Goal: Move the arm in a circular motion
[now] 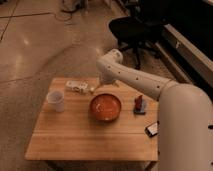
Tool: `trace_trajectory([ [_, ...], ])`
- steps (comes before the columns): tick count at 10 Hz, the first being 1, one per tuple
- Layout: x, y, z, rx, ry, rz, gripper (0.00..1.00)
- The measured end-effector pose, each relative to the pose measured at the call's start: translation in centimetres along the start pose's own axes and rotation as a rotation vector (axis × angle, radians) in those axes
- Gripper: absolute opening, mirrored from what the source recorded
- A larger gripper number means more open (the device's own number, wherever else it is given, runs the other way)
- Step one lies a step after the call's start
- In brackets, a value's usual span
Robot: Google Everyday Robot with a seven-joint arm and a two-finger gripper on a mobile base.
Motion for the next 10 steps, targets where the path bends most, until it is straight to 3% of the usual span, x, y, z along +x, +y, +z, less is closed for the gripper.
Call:
trace_trajectory([
  [5, 1.3, 0.8, 0.4, 0.001, 0.003, 0.020, 0.80],
  [8, 2.5, 8.5, -0.2, -0.059, 0.028, 0.145, 0.80],
  [10, 1.1, 12.7, -1.1, -0.094, 0.042, 0.222, 0.80],
])
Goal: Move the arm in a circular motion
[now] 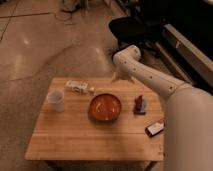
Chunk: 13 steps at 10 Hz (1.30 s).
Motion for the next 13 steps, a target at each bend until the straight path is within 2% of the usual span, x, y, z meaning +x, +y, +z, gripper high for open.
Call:
trace_trajectory([
  [2, -2.1, 3.2, -0.5, -0.020, 0.003, 0.057, 0.80],
  [5, -8.1, 6.2, -1.5, -0.030, -0.009, 0.125, 0.80],
  [7, -12.9, 7.8, -2.4, -0.034, -0.028, 0.168, 0.80],
  [9, -16.6, 7.0, -4.0, -0.024, -0.051, 0.160, 0.80],
  [11, -20.8, 4.9, -6.2, -0.009, -0.087, 0.106, 0.80],
  [12, -22.3, 4.1, -6.9, -0.007, -0.109, 0.085, 0.80],
  [13, -24.9, 2.6, -8.0, -0.002, -0.151, 0.041, 0.80],
])
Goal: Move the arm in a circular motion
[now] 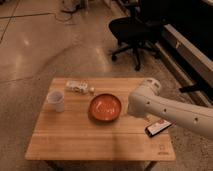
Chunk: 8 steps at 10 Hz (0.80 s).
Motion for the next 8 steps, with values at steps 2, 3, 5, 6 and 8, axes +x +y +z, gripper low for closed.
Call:
trace_trajectory([
  [2, -3.4, -2.5, -0.6, 0.009, -0.053, -0.070, 0.80],
  [3, -5.1, -4.3, -1.0, 0.017, -0.077, -0.118, 0.80],
  [5, -6.4, -8.8, -1.8, 0.052, -0.084, -0.212, 0.80],
  [6, -6.4, -11.7, -2.3, 0.077, -0.080, -0.265, 0.80],
  [8, -5.7, -16.7, -2.9, 0.108, -0.074, -0.372, 0.80],
])
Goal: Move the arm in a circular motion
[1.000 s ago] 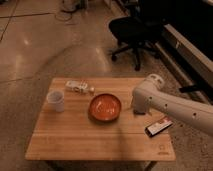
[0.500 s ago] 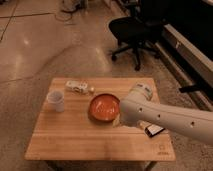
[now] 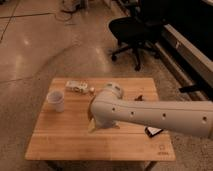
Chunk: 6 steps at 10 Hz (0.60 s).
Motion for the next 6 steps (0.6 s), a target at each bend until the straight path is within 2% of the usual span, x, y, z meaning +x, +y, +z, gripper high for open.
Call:
trace_trajectory([
  [3, 4.1, -3.5, 0.4, 0.018, -0.016, -0.135, 0.80],
  [6, 8.9, -4.5, 0.6, 0.014, -0.032, -0.232, 0.80],
])
